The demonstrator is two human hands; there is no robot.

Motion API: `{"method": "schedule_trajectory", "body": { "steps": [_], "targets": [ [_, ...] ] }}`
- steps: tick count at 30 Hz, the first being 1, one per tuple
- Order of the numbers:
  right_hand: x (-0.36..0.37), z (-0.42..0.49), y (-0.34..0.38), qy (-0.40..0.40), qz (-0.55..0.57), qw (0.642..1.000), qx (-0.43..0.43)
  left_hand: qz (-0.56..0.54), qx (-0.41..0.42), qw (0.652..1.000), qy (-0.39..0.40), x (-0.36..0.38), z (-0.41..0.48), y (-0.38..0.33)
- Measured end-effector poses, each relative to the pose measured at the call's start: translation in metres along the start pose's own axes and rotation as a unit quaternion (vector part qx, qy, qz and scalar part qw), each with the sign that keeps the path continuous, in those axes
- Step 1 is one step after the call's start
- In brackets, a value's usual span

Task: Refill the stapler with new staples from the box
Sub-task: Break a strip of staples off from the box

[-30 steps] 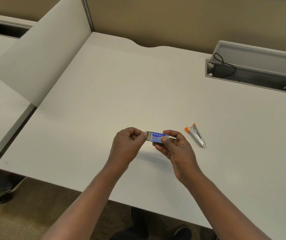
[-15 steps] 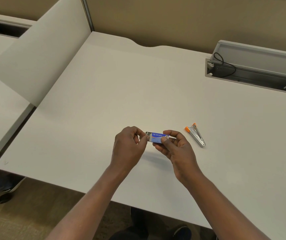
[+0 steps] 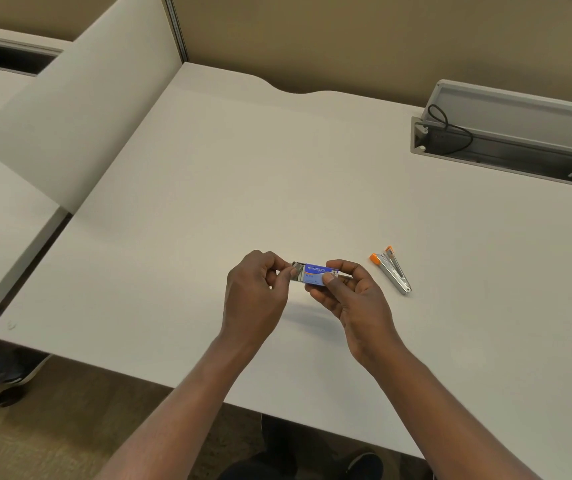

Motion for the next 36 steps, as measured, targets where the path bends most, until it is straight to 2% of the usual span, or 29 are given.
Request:
{"method": "schedule_trajectory", "body": {
  "steps": [7, 12, 14, 17, 19, 22, 27, 29, 32, 36],
  "targets": [
    [0.0, 0.001, 0.001, -0.005, -0.002, 1.0, -0.002, -0.05, -0.021, 0.999, 0.0, -0.001, 0.0, 0.003],
    [-0.003, 0.002, 0.001, -0.011, -0.011, 1.0, -0.005, -0.178, -0.167, 0.97, -0.005, 0.003, 0.005, 0.044],
    [-0.006, 0.003, 0.0, -0.018, -0.019, 1.0, -0.006, -0.157, -0.207, 0.966, -0.002, 0.005, 0.006, 0.063],
    [-0.008, 0.004, -0.002, -0.024, -0.03, 0.999, -0.008, -0.039, -0.221, 0.974, 0.026, 0.009, 0.006, 0.085],
    [-0.009, 0.005, -0.004, -0.025, -0.037, 0.999, -0.008, 0.028, -0.22, 0.974, 0.044, 0.013, 0.005, 0.095],
    [-0.01, 0.006, -0.008, -0.026, -0.044, 0.999, -0.005, 0.067, -0.218, 0.972, 0.058, 0.018, 0.004, 0.106],
    [-0.012, 0.006, -0.011, -0.027, -0.054, 0.998, -0.004, 0.085, -0.211, 0.972, 0.059, 0.014, 0.006, 0.101],
    [-0.013, 0.005, -0.012, -0.027, -0.054, 0.998, -0.002, 0.056, -0.205, 0.976, 0.041, 0.007, 0.007, 0.092],
    [-0.013, 0.005, -0.012, -0.025, -0.057, 0.998, -0.004, -0.004, -0.145, 0.989, 0.031, 0.0, 0.008, 0.065],
    [-0.01, 0.003, -0.011, -0.026, -0.062, 0.998, -0.007, 0.032, -0.043, 0.997, 0.054, 0.008, 0.0, 0.025]
  ]
}}
Point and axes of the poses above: each hand's wrist, its own z-axis towards the middle knuckle, its own x-axis out of the palm, y = z × x, the point moved 9 cm from there along z, towards the middle knuckle
